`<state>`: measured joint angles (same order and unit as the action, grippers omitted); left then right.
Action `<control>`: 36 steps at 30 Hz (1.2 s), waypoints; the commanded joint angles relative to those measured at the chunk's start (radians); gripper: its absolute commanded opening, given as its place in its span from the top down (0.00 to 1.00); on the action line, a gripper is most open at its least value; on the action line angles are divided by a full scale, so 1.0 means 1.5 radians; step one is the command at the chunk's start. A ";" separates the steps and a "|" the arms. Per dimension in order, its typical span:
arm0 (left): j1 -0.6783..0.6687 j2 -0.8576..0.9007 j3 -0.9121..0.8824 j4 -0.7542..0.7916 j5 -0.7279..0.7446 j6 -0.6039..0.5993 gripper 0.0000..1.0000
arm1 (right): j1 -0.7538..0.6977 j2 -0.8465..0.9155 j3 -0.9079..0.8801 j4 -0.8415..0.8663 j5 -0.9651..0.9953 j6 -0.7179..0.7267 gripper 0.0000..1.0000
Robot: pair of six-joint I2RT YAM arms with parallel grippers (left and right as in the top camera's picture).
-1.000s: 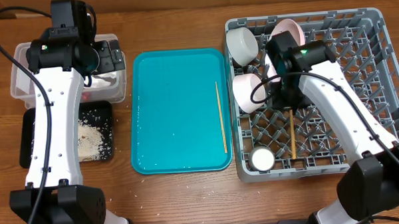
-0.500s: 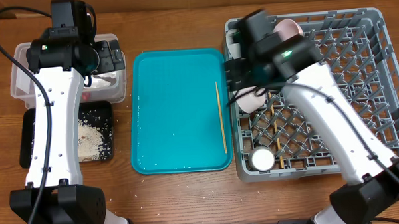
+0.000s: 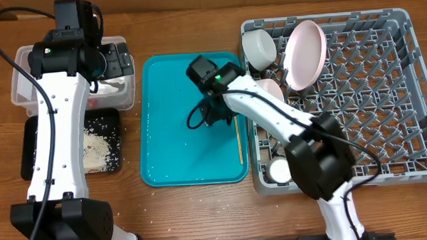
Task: Sort waste into correct bins and load items into the dishwasher
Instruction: 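Return the right gripper to the tray and grasp the second chopstick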
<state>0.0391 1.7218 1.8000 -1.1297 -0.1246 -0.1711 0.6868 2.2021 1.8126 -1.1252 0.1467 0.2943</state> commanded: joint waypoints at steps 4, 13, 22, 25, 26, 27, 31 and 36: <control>-0.005 0.005 0.013 0.003 -0.006 0.009 0.00 | -0.003 0.036 0.005 -0.006 0.034 0.012 0.29; -0.005 0.005 0.013 0.003 -0.006 0.010 0.00 | -0.044 0.066 0.005 -0.016 -0.069 -0.007 0.30; -0.005 0.005 0.013 0.003 -0.006 0.009 0.00 | -0.037 0.070 0.006 -0.019 -0.205 -0.039 0.89; -0.004 0.005 0.013 0.003 -0.006 0.010 0.00 | -0.018 0.069 0.018 -0.022 -0.202 -0.039 0.95; -0.005 0.005 0.013 0.003 -0.006 0.010 0.00 | -0.012 0.069 0.026 -0.025 -0.200 -0.039 0.96; -0.004 0.005 0.013 0.003 -0.006 0.010 0.00 | -0.006 0.069 0.040 -0.033 -0.196 -0.039 0.96; -0.005 0.005 0.013 0.003 -0.006 0.010 0.00 | 0.000 0.068 0.144 -0.106 -0.158 -0.039 0.96; -0.005 0.005 0.013 0.002 -0.006 0.010 0.00 | -0.006 0.068 0.426 -0.264 -0.074 -0.039 0.96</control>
<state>0.0391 1.7218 1.8000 -1.1294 -0.1249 -0.1711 0.6945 2.3264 2.2082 -1.4475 -0.0666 0.2379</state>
